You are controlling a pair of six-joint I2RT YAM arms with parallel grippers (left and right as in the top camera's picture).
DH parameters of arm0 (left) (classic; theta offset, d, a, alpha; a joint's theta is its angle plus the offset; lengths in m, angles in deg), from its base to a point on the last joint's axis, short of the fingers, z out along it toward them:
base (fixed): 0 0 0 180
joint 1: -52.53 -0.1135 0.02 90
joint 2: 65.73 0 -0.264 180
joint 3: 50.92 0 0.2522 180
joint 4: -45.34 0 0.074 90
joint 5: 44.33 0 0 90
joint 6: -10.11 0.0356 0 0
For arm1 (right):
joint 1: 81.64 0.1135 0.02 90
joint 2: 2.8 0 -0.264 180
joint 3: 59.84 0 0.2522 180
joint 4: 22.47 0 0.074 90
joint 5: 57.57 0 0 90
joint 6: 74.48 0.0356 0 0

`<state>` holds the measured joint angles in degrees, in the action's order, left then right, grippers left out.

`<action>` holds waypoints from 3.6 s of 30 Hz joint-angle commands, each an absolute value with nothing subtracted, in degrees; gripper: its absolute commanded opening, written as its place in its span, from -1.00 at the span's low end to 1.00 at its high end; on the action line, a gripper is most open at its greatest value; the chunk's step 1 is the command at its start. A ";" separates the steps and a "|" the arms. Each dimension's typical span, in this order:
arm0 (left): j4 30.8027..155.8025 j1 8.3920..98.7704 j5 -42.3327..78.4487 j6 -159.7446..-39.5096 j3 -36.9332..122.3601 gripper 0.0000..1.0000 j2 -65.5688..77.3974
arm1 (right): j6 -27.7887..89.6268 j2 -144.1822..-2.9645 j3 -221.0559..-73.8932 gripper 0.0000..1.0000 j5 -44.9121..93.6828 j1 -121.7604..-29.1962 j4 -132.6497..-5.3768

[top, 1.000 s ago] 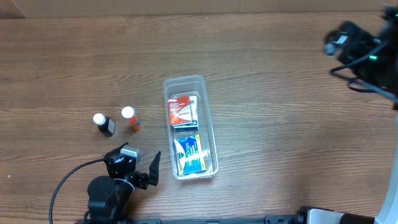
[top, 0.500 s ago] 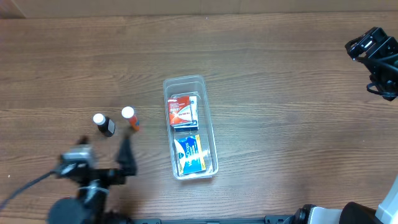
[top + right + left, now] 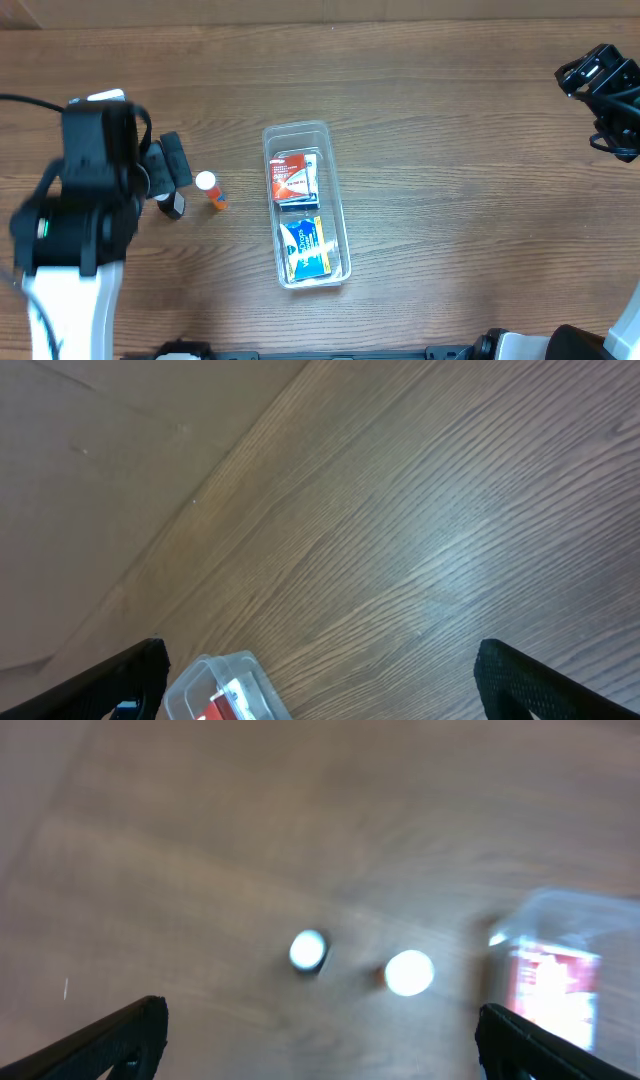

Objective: Pack container
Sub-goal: 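Reach the left gripper to the dark brown bottle and grasp it, then carry the brown bottle right and drop it into the container, then move the left gripper to the orange tube and grasp it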

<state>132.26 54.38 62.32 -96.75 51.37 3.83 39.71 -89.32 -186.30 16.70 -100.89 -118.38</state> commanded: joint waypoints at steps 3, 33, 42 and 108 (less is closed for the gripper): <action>136.81 42.34 56.00 -103.55 52.53 1.00 17.55 | 39.49 -88.64 -186.43 1.00 16.27 -101.00 -118.22; 132.79 37.55 41.20 -89.10 48.79 -0.58 42.89 | 39.51 -88.64 -186.43 1.00 16.27 -101.00 -118.22; 149.64 40.54 42.89 -89.74 79.87 -0.75 37.66 | 39.51 -88.64 -186.43 1.00 16.27 -101.00 -118.22; 149.64 58.99 50.32 -101.30 70.97 1.00 31.02 | 39.51 -88.64 -186.43 1.00 16.27 -101.00 -118.22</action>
<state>150.82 63.76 50.08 -112.86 76.74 30.16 39.68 -89.32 -186.30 16.70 -100.89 -118.38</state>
